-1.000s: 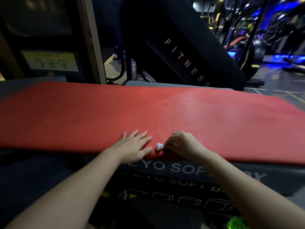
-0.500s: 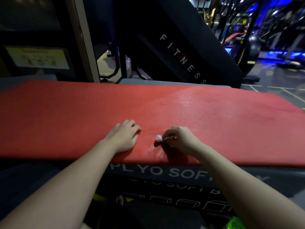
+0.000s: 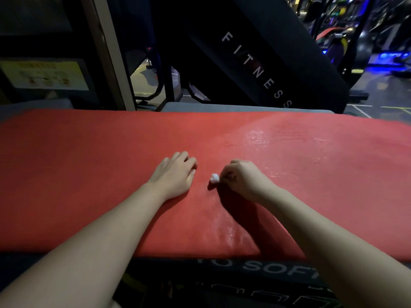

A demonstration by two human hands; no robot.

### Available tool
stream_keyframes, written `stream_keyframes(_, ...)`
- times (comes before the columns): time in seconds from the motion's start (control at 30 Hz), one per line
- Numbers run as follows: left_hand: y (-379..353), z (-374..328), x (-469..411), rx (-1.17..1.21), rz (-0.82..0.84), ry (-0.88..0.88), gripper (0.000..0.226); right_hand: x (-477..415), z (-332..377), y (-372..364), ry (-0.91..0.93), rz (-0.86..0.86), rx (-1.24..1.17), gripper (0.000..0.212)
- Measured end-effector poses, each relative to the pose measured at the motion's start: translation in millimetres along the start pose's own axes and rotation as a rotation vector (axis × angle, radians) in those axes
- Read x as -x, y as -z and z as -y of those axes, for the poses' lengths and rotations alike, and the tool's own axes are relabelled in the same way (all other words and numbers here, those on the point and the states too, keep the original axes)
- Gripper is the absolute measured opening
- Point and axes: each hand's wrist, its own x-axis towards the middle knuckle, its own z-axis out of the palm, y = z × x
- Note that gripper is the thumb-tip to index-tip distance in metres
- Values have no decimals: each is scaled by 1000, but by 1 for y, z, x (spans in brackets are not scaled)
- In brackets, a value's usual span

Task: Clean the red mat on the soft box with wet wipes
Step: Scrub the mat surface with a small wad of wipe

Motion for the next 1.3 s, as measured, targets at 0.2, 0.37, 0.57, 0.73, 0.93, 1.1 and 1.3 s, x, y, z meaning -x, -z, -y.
stream_keyframes(0.2,-16,9,-32,72,22,109,41,-19,-17,16,-110,134,-100,4)
stream_keyframes(0.37,-28,14,-38,138,195,133,53,-4,-15,32,-64,311,-220,17)
stream_keyframes(0.57,-10,9,-60,22,205,174,44,-35,-35,8,-88,-61,-87,6)
stream_keyframes(0.73,-15,10,-94,2,118,196,39,-44,-40,25,-75,194,-156,6)
stream_keyframes(0.93,-51,27,-101,77,83,202,60,-102,-61,8,19,-3,16,8)
stream_keyframes(1.1,-54,35,-107,119,134,211,60,-149,-78,6,-105,-59,11,9)
stream_keyframes(1.3,-57,35,-109,124,130,216,62,-161,-73,26,-88,247,27,19)
